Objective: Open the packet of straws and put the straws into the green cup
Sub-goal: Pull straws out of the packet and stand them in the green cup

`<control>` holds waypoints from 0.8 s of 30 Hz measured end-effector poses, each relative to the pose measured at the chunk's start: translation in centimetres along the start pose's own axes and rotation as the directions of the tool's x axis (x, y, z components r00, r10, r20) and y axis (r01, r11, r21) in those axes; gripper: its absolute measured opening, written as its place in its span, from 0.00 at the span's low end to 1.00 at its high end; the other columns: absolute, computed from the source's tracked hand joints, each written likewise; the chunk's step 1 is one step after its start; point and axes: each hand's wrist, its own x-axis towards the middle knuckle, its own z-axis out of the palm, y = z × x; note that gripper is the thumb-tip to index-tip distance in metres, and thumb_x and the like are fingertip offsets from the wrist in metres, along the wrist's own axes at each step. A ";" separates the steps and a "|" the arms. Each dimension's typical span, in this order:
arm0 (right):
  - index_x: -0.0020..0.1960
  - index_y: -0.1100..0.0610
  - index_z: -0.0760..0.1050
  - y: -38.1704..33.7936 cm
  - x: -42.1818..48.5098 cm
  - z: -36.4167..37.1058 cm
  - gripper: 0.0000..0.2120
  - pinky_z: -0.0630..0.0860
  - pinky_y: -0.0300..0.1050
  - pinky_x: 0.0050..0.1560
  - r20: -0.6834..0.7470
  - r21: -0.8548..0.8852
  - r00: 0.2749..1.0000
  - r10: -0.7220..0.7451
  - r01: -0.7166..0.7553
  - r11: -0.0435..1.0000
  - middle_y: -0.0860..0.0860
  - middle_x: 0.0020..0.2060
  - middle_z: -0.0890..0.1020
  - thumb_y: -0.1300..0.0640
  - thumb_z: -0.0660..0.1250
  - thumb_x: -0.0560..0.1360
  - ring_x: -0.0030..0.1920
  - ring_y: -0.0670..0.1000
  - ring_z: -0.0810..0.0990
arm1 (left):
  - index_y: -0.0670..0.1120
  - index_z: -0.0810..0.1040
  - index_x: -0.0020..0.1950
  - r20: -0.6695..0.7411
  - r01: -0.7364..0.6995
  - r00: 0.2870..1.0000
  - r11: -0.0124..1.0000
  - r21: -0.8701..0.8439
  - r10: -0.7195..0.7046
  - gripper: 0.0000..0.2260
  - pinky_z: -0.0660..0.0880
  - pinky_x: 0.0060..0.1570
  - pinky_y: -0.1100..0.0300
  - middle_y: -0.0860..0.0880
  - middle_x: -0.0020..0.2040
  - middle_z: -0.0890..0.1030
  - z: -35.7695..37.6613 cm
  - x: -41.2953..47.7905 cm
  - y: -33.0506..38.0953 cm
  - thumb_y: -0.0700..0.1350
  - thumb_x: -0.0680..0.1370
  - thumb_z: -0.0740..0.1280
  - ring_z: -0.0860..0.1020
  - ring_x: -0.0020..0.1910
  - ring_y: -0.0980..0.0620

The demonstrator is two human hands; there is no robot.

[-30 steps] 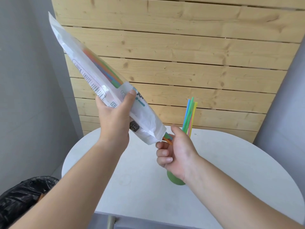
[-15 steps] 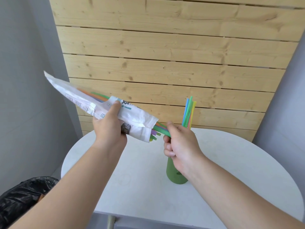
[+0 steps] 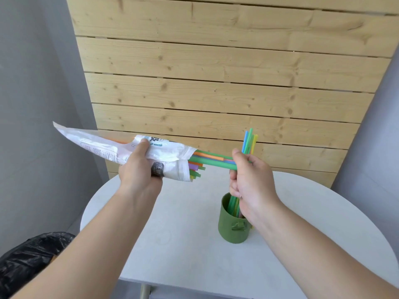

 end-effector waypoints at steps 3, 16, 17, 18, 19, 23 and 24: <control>0.44 0.56 0.73 0.0 -0.3 0.2 0.12 0.57 0.37 0.20 0.033 -0.035 0.999 -0.013 0.014 0.999 0.51 0.24 0.71 0.48 0.68 0.79 0.19 0.46 0.63 | 0.43 0.77 0.63 -0.025 0.031 0.999 1.000 -0.007 -0.031 0.13 0.84 0.58 0.45 0.45 0.57 0.86 -0.1 0.1 -0.2 0.40 0.80 0.74 0.87 0.53 0.46; 0.42 0.57 0.75 -1.3 0.3 -1.2 0.10 0.58 0.35 0.21 0.090 -0.077 0.980 -0.175 0.182 0.980 0.52 0.23 0.70 0.54 0.67 0.80 0.19 0.47 0.62 | 0.43 0.76 0.69 -0.009 0.064 0.998 0.996 -0.055 -0.065 0.18 0.84 0.56 0.44 0.44 0.58 0.87 -0.7 2.0 -0.1 0.40 0.80 0.74 0.88 0.53 0.46; 0.42 0.58 0.75 -1.7 0.4 -1.6 0.10 0.58 0.35 0.21 0.097 -0.078 0.978 -0.183 0.190 0.979 0.52 0.23 0.70 0.55 0.67 0.80 0.19 0.47 0.61 | 0.43 0.76 0.69 -0.008 0.064 0.998 0.996 -0.062 -0.064 0.19 0.85 0.56 0.44 0.45 0.58 0.87 -0.8 2.2 0.0 0.41 0.79 0.74 0.88 0.53 0.46; 0.42 0.58 0.74 -2.0 0.5 -1.9 0.10 0.57 0.35 0.21 0.103 -0.080 0.977 -0.185 0.194 0.978 0.52 0.23 0.70 0.55 0.67 0.80 0.19 0.47 0.60 | 0.44 0.76 0.70 -0.006 0.064 0.998 0.996 -0.066 -0.064 0.19 0.85 0.55 0.44 0.45 0.59 0.87 -0.9 2.5 0.0 0.41 0.79 0.74 0.88 0.53 0.46; 0.42 0.58 0.74 -2.2 0.6 -2.2 0.10 0.57 0.35 0.21 0.110 -0.083 0.977 -0.184 0.193 0.978 0.51 0.22 0.70 0.55 0.67 0.80 0.19 0.47 0.60 | 0.44 0.76 0.70 -0.005 0.064 0.998 0.996 -0.067 -0.064 0.20 0.85 0.54 0.44 0.45 0.59 0.87 -1.0 2.7 0.0 0.41 0.79 0.74 0.88 0.53 0.46; 0.41 0.58 0.72 -3.1 1.4 -3.7 0.10 0.56 0.34 0.21 0.113 -0.085 0.976 -0.189 0.199 0.976 0.52 0.23 0.69 0.57 0.67 0.80 0.20 0.47 0.58 | 0.44 0.76 0.71 -0.032 0.065 0.997 0.995 -0.078 -0.068 0.20 0.85 0.52 0.45 0.46 0.58 0.87 -1.3 3.0 0.0 0.41 0.79 0.74 0.88 0.51 0.47; 0.40 0.57 0.72 -3.3 1.6 -4.2 0.10 0.55 0.34 0.22 0.111 -0.084 0.975 -0.190 0.200 0.976 0.52 0.23 0.69 0.57 0.67 0.80 0.20 0.47 0.58 | 0.44 0.77 0.70 -0.035 0.066 0.997 0.994 -0.082 -0.069 0.20 0.85 0.53 0.46 0.46 0.58 0.87 -1.3 3.1 0.1 0.41 0.79 0.74 0.88 0.52 0.47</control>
